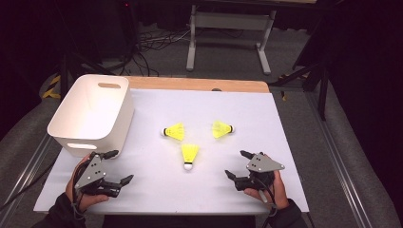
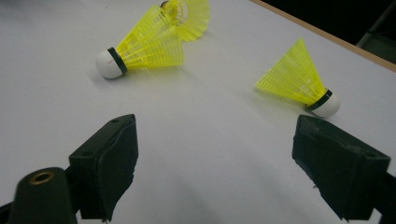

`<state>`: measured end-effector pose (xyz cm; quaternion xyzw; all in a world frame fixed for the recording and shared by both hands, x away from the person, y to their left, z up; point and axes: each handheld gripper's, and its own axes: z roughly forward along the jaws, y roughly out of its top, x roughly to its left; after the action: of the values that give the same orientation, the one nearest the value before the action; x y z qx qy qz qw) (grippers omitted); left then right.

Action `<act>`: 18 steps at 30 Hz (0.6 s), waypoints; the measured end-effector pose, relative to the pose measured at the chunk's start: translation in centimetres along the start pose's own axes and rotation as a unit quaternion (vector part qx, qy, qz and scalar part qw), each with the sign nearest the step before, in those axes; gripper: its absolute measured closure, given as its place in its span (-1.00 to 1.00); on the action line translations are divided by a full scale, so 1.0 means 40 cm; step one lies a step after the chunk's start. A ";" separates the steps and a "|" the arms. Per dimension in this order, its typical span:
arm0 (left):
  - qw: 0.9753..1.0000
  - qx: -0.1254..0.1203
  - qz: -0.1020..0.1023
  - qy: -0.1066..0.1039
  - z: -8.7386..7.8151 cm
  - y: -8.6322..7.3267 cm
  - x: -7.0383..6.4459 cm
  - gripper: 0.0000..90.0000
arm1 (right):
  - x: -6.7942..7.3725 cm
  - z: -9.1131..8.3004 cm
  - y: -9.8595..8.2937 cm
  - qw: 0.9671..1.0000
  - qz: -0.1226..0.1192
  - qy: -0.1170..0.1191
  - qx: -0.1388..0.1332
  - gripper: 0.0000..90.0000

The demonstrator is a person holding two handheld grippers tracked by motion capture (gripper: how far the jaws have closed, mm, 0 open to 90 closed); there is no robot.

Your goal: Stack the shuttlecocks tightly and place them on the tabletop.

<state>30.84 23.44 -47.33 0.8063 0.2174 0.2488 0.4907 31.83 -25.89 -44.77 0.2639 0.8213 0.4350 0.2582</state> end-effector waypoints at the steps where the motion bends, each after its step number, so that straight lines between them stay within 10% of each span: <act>1: 1.000 -0.002 -0.001 -0.002 -0.002 0.000 0.002 -0.86 | -0.001 -0.002 0.004 1.000 0.004 0.004 -0.003 -0.66; 18: 1.000 -0.014 -0.005 -0.011 -0.009 0.004 0.000 -0.87 | -0.004 0.032 0.122 0.997 -0.006 0.077 0.010 -0.65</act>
<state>30.66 23.61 -47.03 0.8009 0.2126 0.2400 0.5057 33.81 -22.90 -41.23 0.2274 0.8448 0.4440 0.1937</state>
